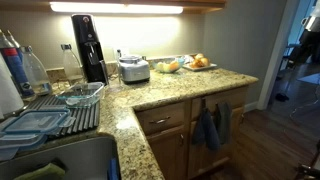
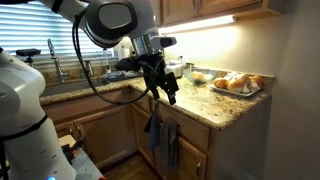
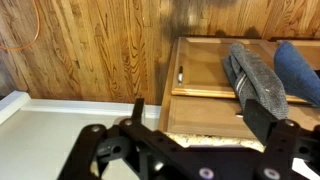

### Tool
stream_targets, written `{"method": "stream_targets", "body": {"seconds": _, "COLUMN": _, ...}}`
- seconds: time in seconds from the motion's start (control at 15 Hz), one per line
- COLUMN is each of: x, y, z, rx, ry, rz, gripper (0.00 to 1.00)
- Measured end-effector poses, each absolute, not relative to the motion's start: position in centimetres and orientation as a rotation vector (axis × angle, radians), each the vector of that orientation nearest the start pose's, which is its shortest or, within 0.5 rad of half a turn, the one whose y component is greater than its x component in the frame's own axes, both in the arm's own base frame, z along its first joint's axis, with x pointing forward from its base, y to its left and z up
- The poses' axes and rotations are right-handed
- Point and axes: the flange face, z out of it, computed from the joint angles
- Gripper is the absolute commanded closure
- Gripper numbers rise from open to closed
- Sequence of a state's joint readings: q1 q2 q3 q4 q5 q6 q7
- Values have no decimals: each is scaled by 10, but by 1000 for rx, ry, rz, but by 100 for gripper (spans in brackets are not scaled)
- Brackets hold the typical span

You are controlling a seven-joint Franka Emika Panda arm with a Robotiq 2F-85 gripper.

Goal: Take the oven mitts off the hanger and put them on the counter

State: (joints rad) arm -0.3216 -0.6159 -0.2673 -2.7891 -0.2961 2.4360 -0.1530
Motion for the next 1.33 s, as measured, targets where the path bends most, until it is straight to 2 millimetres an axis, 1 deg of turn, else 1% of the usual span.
{"method": "stream_targets", "body": {"seconds": 0.53, "x": 305, "y": -196, "z": 400, "rx": -3253, "ry": 337, "rz": -352, "gripper": 0}}
{"method": "stream_targets", "body": {"seconds": 0.73, "x": 309, "y": -190, "z": 400, "rx": -3264, "ry": 310, "rz": -349, "gripper": 0}}
{"method": "stream_targets", "body": {"seconds": 0.87, "x": 317, "y": -177, "z": 399, "rx": -3279, "ry": 269, "rz": -337, "gripper": 0}}
{"method": "stream_targets", "body": {"seconds": 1.0, "x": 328, "y": -158, "z": 394, "rx": -3295, "ry": 207, "rz": -314, "gripper": 0}}
{"method": "stream_targets", "body": {"seconds": 1.2, "x": 347, "y": -125, "z": 381, "rx": -3301, "ry": 127, "rz": -292, "gripper": 0}}
{"method": "stream_targets", "body": {"seconds": 1.33, "x": 359, "y": -105, "z": 370, "rx": -3275, "ry": 108, "rz": -316, "gripper": 0}}
